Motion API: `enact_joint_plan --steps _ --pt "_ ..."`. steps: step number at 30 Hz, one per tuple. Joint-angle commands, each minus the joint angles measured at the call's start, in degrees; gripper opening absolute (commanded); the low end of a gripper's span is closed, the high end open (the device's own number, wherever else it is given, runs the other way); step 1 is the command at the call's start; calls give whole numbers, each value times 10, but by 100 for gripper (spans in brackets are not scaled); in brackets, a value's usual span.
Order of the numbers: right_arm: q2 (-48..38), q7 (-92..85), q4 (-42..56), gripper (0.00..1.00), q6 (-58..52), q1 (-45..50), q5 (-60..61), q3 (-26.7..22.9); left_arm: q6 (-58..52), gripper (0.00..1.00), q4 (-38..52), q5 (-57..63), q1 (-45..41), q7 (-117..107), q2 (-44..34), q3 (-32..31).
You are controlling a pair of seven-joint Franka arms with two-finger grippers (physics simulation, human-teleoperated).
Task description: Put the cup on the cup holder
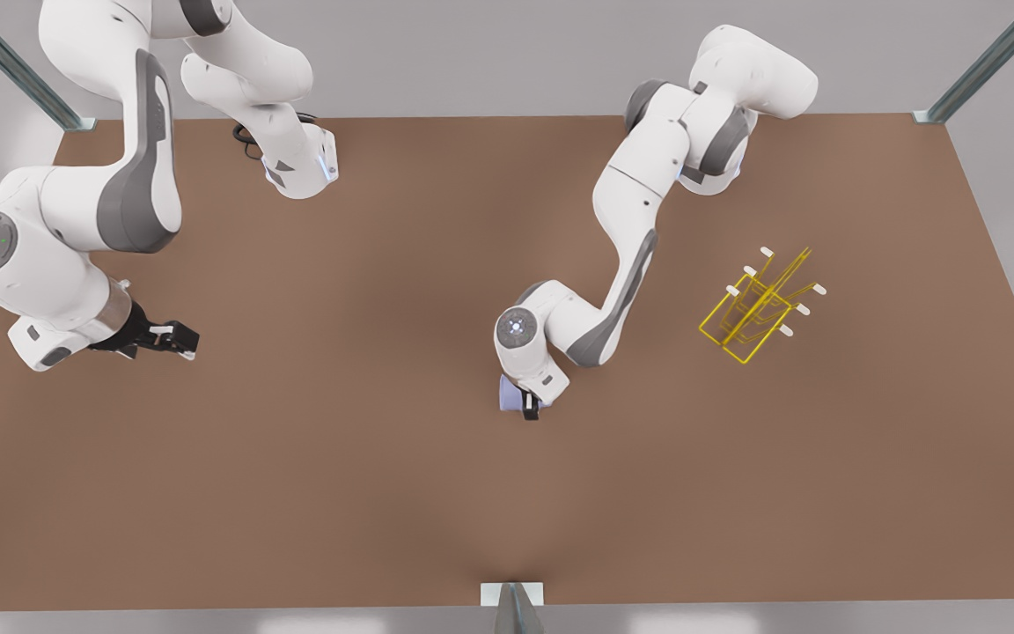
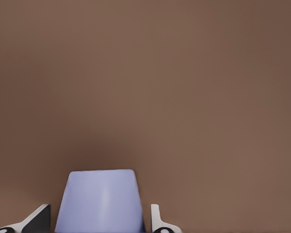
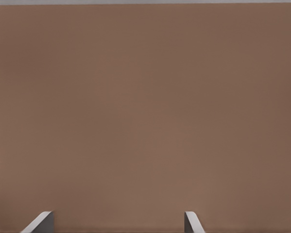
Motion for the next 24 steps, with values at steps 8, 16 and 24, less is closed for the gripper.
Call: enact_joint_plan --steps 8,16,24 --pt "-1 -20 0 100 -6 1 8 0 3 77 4 3 1 2 0 0" --pt "-2 -22 0 100 -17 1 6 0 -106 81 5 -15 65 113 -103 2" --pt "-2 -15 2 100 -18 -2 5 0 -412 82 5 198 20 198 -160 52"
